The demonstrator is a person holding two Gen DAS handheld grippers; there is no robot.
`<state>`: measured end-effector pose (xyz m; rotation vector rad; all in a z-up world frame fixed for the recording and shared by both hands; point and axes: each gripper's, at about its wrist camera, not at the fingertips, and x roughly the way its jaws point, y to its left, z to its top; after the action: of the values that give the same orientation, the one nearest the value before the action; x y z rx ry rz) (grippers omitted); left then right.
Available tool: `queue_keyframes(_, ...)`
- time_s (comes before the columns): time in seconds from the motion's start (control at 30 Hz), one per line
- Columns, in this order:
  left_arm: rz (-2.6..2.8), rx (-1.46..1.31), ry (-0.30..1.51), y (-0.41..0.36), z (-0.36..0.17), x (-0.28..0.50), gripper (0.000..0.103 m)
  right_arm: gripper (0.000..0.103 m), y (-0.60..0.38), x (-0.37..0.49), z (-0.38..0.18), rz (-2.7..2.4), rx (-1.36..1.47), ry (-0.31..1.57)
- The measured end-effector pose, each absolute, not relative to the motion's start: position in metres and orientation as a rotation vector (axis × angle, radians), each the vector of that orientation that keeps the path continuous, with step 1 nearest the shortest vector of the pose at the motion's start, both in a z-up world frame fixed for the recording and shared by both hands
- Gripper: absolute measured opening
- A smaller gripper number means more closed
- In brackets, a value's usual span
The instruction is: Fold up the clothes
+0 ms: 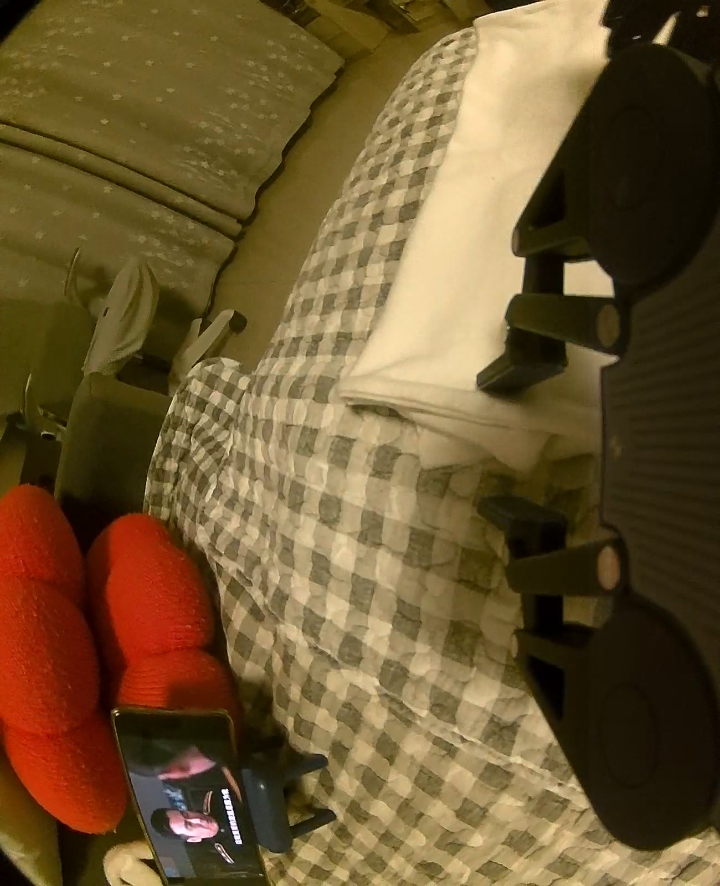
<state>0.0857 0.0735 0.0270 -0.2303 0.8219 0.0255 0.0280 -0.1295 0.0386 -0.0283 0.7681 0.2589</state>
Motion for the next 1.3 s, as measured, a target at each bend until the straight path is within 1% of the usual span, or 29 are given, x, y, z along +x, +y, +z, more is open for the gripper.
queue_keyframes(0.5,0.035,-0.234,0.835,0.075,0.027,0.084,0.045,0.031,-0.117,-0.004,0.031,0.285,-0.149,0.778)
queue_keyframes(0.93,0.038,-0.255,0.842,0.076,0.028,0.084,0.045,0.031,-0.114,-0.009,0.030,0.287,-0.156,0.778)
queue_keyframes(1.03,0.036,-0.275,0.848,0.079,0.028,0.084,0.045,0.031,-0.119,-0.009,0.031,0.288,-0.121,0.798)
queue_keyframes(1.17,0.033,-0.323,0.864,0.086,0.028,0.085,0.045,0.024,-0.137,-0.010,0.032,0.294,-0.035,0.822)
queue_keyframes(1.3,0.033,-0.339,0.871,0.088,0.029,0.084,0.045,0.024,-0.154,-0.010,0.034,0.281,0.054,0.835)
